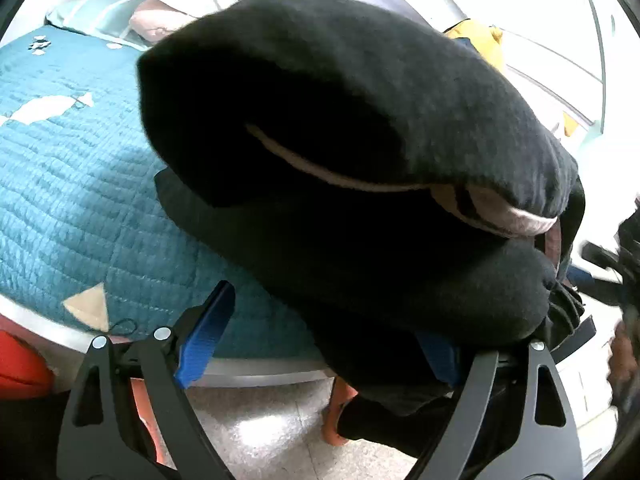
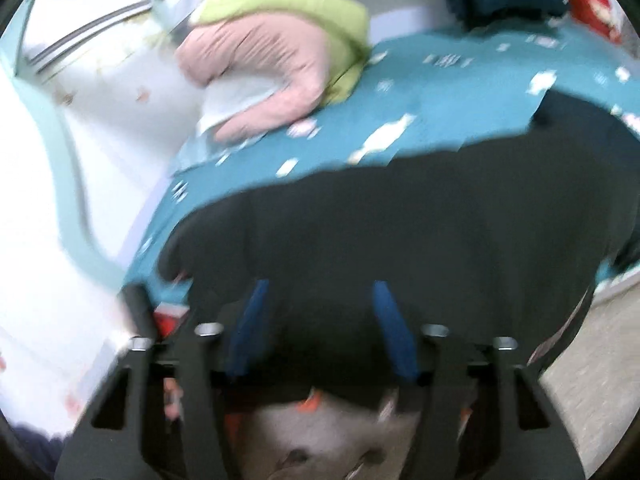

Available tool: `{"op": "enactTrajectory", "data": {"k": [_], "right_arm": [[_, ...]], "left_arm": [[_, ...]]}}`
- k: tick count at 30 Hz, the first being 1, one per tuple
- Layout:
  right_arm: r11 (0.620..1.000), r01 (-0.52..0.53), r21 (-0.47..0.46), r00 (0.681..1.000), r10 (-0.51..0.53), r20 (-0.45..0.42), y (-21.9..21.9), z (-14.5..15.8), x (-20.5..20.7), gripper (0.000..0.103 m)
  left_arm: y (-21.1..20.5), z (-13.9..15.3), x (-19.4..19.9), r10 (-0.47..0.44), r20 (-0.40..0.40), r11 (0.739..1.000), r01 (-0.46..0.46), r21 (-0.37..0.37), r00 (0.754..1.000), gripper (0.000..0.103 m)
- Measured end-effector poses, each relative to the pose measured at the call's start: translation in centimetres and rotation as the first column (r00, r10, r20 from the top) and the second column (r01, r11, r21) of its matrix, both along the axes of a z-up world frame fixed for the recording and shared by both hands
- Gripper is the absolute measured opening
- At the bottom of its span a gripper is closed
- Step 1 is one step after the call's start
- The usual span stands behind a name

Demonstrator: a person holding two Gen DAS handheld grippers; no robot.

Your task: Fold large clothes

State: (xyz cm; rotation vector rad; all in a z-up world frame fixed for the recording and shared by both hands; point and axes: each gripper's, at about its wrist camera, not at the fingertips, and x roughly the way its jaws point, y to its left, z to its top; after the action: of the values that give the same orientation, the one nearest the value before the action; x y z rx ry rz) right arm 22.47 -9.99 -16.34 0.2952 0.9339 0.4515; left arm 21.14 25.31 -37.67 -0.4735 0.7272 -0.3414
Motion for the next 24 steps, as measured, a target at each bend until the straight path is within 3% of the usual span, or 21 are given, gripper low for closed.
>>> {"op": "enactTrajectory", "data": {"k": [3, 7, 11, 13, 15, 20, 24], "right_arm": [[0.999, 0.031, 0.005, 0.999, -0.031, -0.041, 0.8, -2.1, 4.8, 0.006], [0.999, 0.026, -0.024, 0.973, -0.031, -0.229, 1.7, -8.7, 7.4, 0.000], [0.994, 0.092, 0.061, 0.951, -0.069, -0.303, -0.9, -13.0, 5.6, 0.000], [0.987, 0.121, 0.103, 0.946, -0.083, -0.313, -2.3, -14.1, 4.5, 0.000], [0.984, 0.133, 0.120, 0.946, -0.090, -0.312, -2.7, -14.5, 3.8, 0.000], [0.985, 0.141, 0.101, 0.948, -0.105, -0.301, -2.4, -15.3, 2.8, 0.000], [0.968, 0.176, 0.177, 0.937, -0.109, -0.332, -4.2, -16.0, 3.1, 0.000]], "left_arm": [[-0.2, 0.4, 0.7, 0.001, 0.005, 1.000, -0.001, -0.015, 1.000, 0.085], [-0.3, 1.3, 1.7, -0.030, 0.038, 1.000, 0.030, 0.008, 0.999, 0.085], [-3.2, 2.5, 2.6, -0.157, 0.093, 0.985, 0.149, 0.086, 0.983, 0.085], [-5.3, 3.6, 3.0, -0.221, 0.142, 0.971, 0.205, 0.119, 0.965, 0.085], [-6.6, 4.3, 3.8, -0.249, 0.171, 0.967, 0.236, 0.093, 0.953, 0.085], [-10.3, 5.9, 5.7, -0.325, 0.247, 0.945, 0.309, 0.105, 0.913, 0.085], [-13.5, 6.5, 7.9, -0.372, 0.294, 0.928, 0.350, 0.126, 0.881, 0.086]]}}
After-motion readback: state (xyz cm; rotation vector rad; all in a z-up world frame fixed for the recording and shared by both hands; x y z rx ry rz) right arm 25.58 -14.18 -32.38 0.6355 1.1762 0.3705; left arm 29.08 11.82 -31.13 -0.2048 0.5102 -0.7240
